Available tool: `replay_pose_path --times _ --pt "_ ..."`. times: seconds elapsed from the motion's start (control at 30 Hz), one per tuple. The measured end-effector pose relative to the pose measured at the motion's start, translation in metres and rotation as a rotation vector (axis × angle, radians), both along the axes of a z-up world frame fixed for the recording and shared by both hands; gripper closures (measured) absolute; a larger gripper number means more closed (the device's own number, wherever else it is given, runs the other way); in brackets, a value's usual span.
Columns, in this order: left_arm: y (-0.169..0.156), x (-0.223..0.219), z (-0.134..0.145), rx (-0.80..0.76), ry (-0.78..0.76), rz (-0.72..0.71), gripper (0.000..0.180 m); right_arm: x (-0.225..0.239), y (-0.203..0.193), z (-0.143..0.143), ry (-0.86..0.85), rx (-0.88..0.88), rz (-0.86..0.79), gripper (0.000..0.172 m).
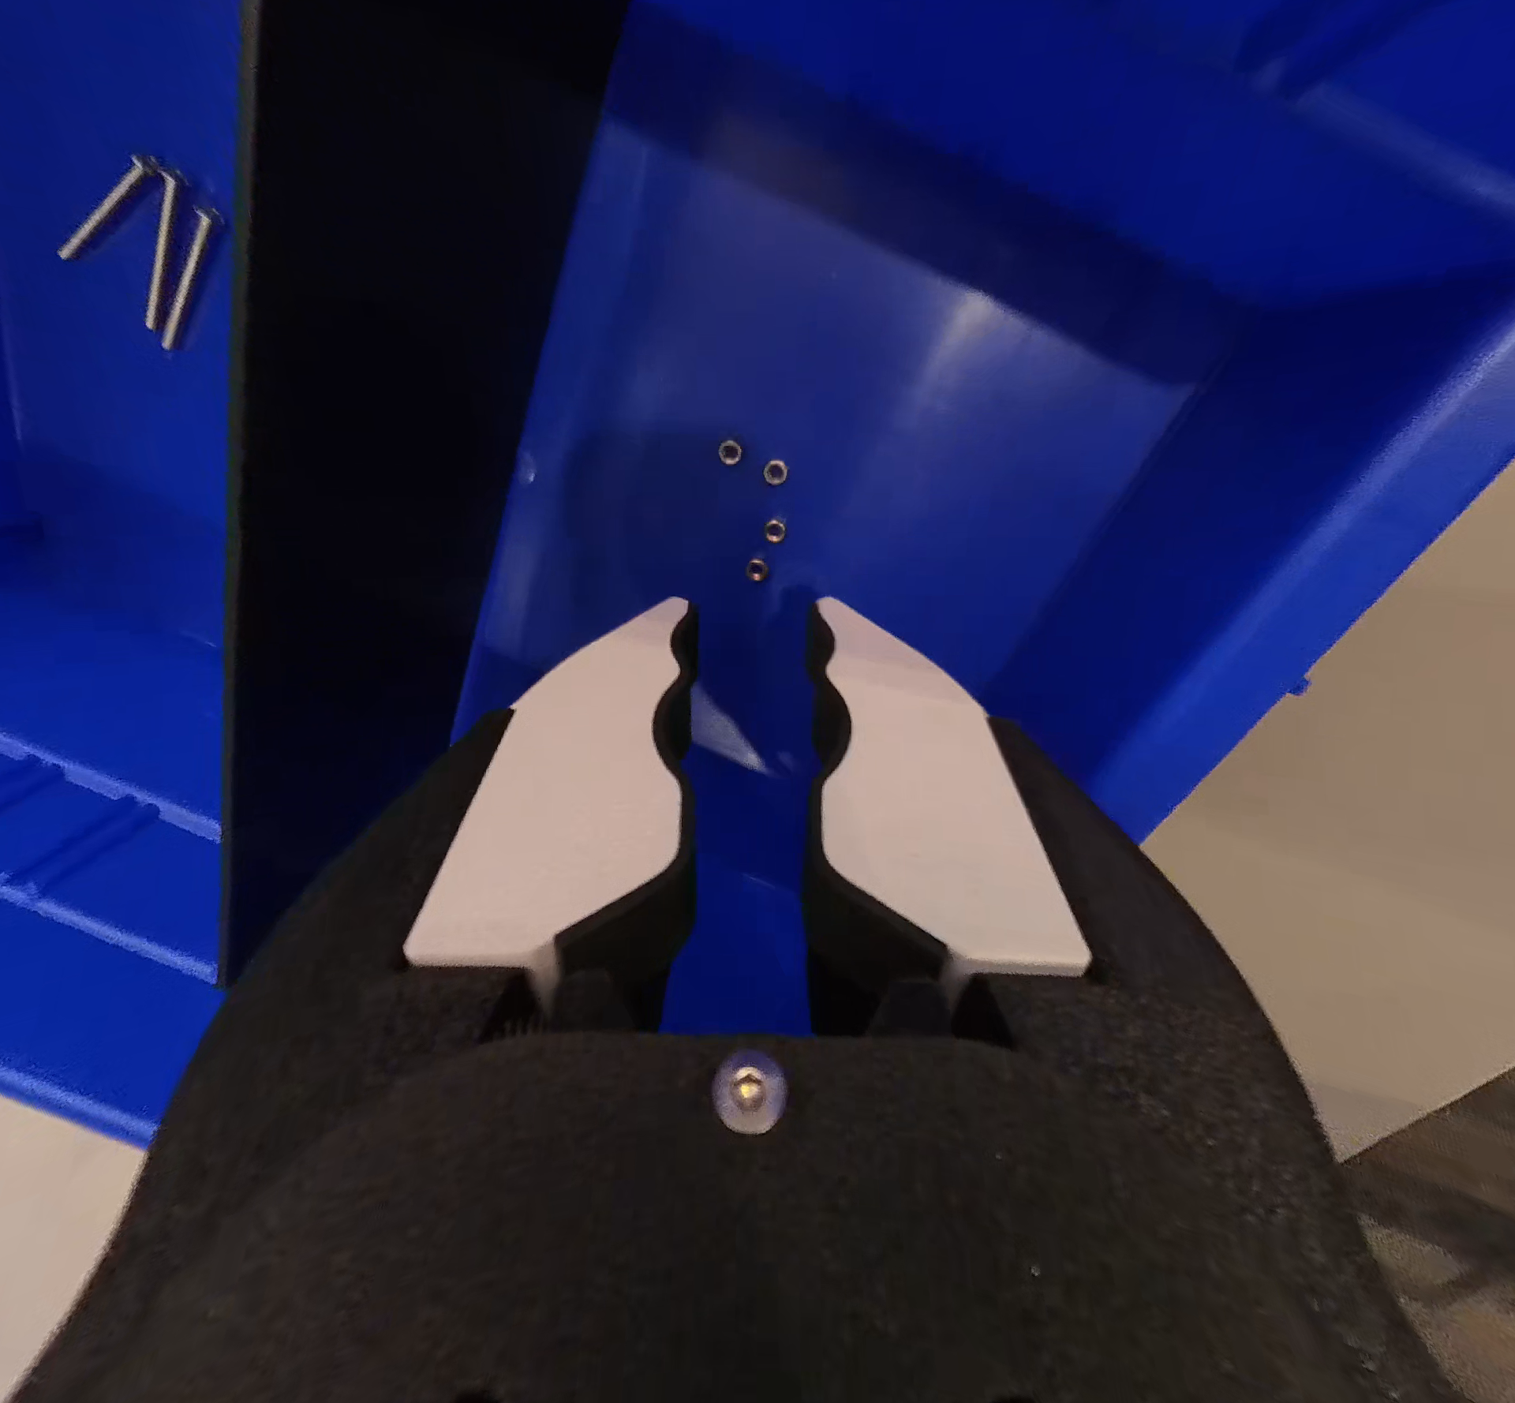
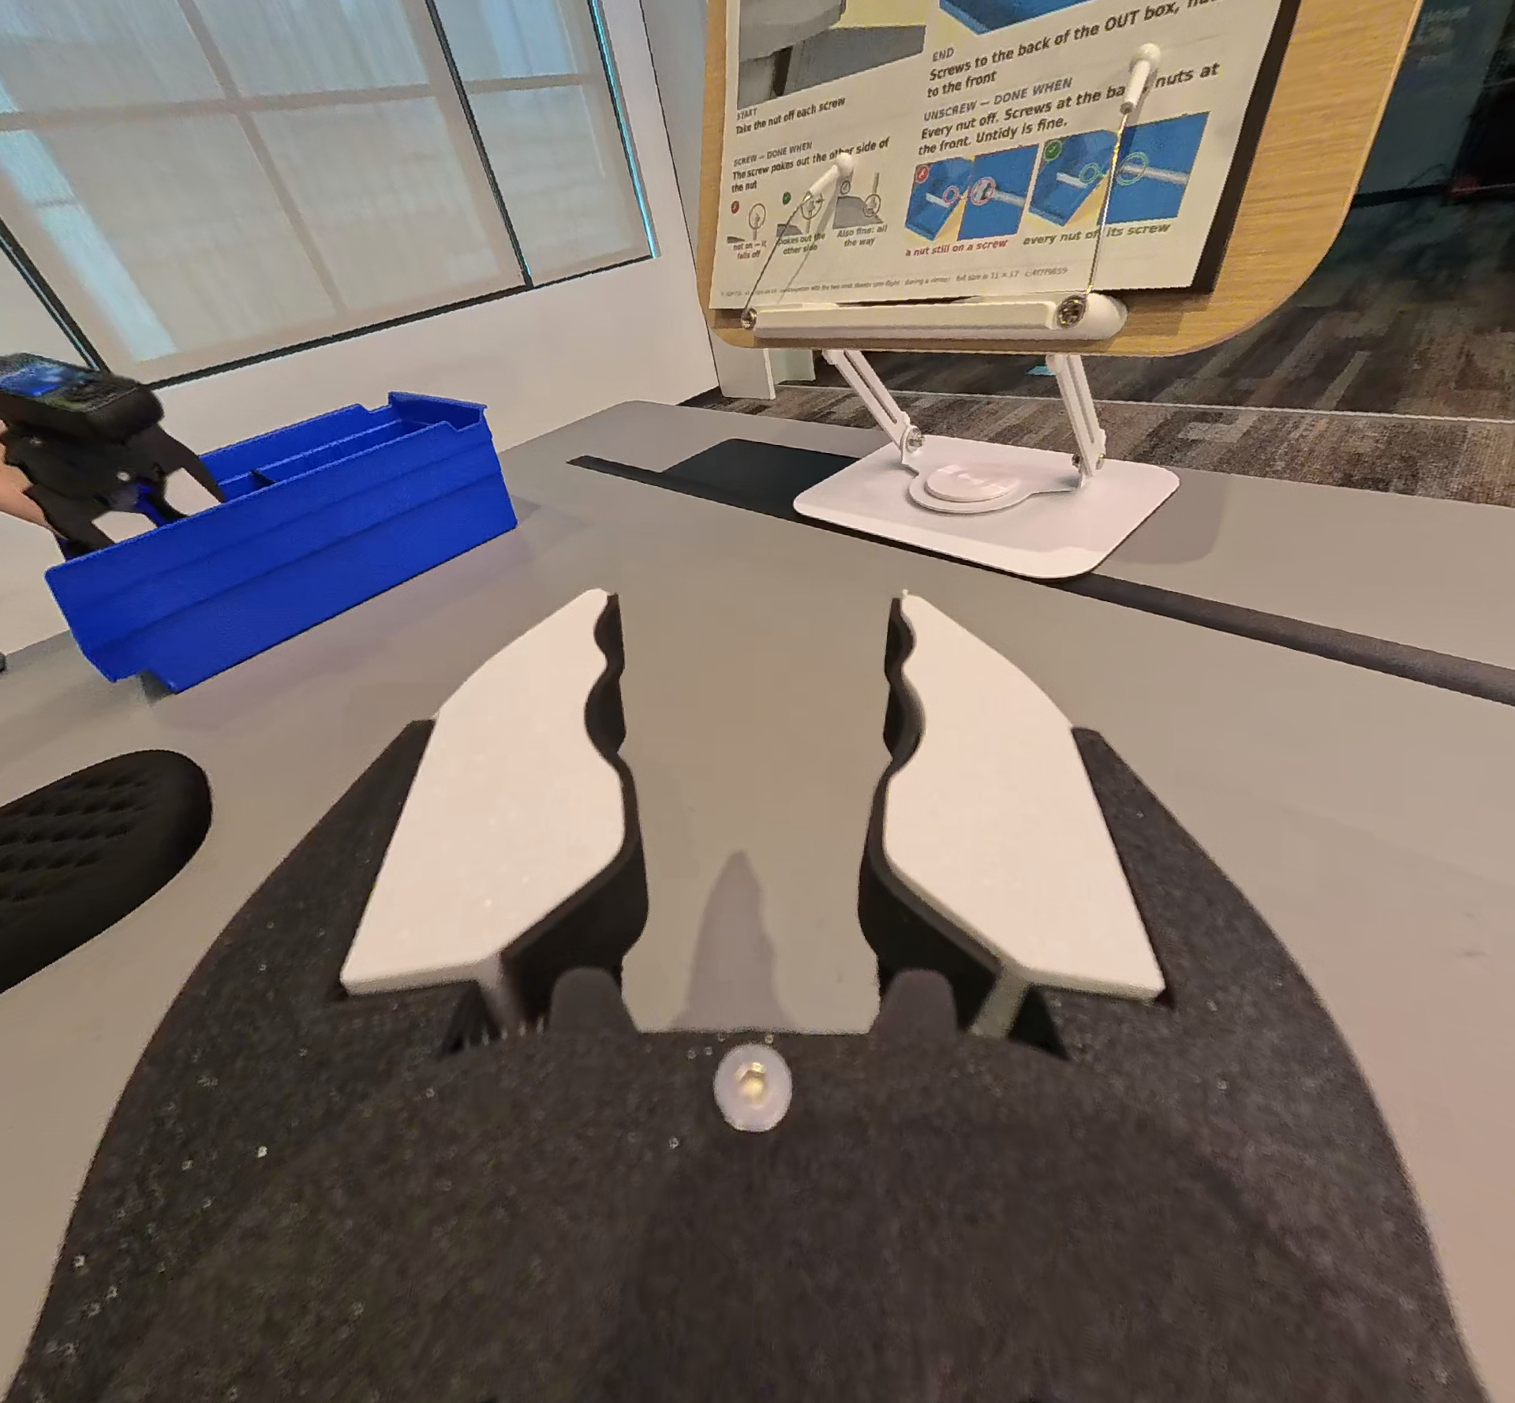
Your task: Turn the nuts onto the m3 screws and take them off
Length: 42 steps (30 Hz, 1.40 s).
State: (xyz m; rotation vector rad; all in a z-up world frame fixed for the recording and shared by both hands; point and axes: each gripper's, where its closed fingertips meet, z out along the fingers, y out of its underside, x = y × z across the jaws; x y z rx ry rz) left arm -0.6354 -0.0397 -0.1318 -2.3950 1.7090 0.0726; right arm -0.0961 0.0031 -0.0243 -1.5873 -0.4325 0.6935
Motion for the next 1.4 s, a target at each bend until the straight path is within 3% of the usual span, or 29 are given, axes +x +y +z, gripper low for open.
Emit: replay_pose_path --times 0.47,0.97,1.4 --pt "0.005 0.005 -0.011 -0.006 0.046 -0.038 0.157 -0.003 -0.001 0.0 -0.001 -0.007 0.02 0.111" --pt "-0.001 0.008 -0.014 -0.104 0.005 0.016 0.173 -0.008 -0.004 0.004 -0.002 0.005 0.041 0.111" --pt "-0.001 0.005 -0.013 -0.102 0.004 0.053 0.174 -0.012 -0.006 0.005 -0.014 0.011 0.049 0.111"
